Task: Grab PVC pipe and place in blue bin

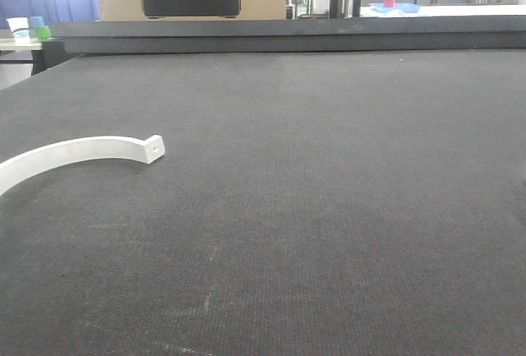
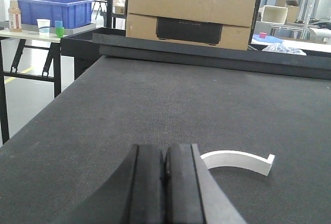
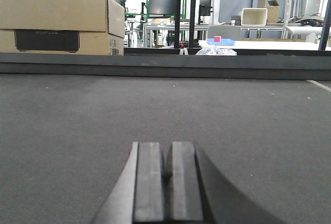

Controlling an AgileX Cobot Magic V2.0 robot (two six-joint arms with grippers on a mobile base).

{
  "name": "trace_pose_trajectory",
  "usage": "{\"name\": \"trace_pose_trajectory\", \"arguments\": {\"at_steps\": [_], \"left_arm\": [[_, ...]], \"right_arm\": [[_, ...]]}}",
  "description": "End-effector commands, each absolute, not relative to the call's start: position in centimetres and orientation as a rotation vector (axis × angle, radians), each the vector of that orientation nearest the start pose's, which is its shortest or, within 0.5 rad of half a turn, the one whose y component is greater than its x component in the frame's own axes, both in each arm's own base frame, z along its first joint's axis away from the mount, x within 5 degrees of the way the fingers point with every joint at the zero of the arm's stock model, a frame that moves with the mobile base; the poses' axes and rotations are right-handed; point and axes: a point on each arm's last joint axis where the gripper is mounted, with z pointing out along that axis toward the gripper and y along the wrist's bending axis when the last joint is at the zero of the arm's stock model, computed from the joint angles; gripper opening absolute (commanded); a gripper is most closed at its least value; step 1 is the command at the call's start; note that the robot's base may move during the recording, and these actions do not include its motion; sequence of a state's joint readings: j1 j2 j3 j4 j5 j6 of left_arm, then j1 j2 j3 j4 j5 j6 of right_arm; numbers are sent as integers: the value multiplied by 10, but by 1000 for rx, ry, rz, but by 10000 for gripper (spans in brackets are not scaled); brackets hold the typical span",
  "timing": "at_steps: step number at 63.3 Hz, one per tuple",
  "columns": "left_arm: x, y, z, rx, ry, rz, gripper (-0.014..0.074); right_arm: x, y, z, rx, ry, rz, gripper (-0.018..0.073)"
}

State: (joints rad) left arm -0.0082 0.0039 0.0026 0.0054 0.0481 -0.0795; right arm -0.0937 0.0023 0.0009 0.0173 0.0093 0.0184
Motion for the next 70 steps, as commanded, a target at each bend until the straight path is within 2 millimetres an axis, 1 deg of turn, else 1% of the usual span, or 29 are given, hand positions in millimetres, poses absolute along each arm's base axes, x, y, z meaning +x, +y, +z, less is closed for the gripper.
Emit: {"name": "trace_pose_trajectory", "arguments": {"at_steps": [1, 53, 60, 64, 67, 70], "left_arm": [[56, 0, 210, -50, 1517, -61, -111], [56, 0, 210, -50, 1515, -62, -111], [56, 0, 210, -48, 1513, -60, -111], [56, 0, 214, -46, 1473, -61, -111], [56, 0, 216, -45, 1450, -62, -111], [53, 0, 230, -44, 1412, -62, -111]], "right_arm": [[56, -5, 214, 92, 1473, -57, -169], [56, -5, 215, 92, 1462, -58, -169], [55, -5, 220, 89, 1407, -59, -169], [54, -5, 225, 85, 1347, -61, -169], [54, -5, 226, 85, 1334, -61, -169], [52, -5, 236, 84, 1326, -61, -169]]}}
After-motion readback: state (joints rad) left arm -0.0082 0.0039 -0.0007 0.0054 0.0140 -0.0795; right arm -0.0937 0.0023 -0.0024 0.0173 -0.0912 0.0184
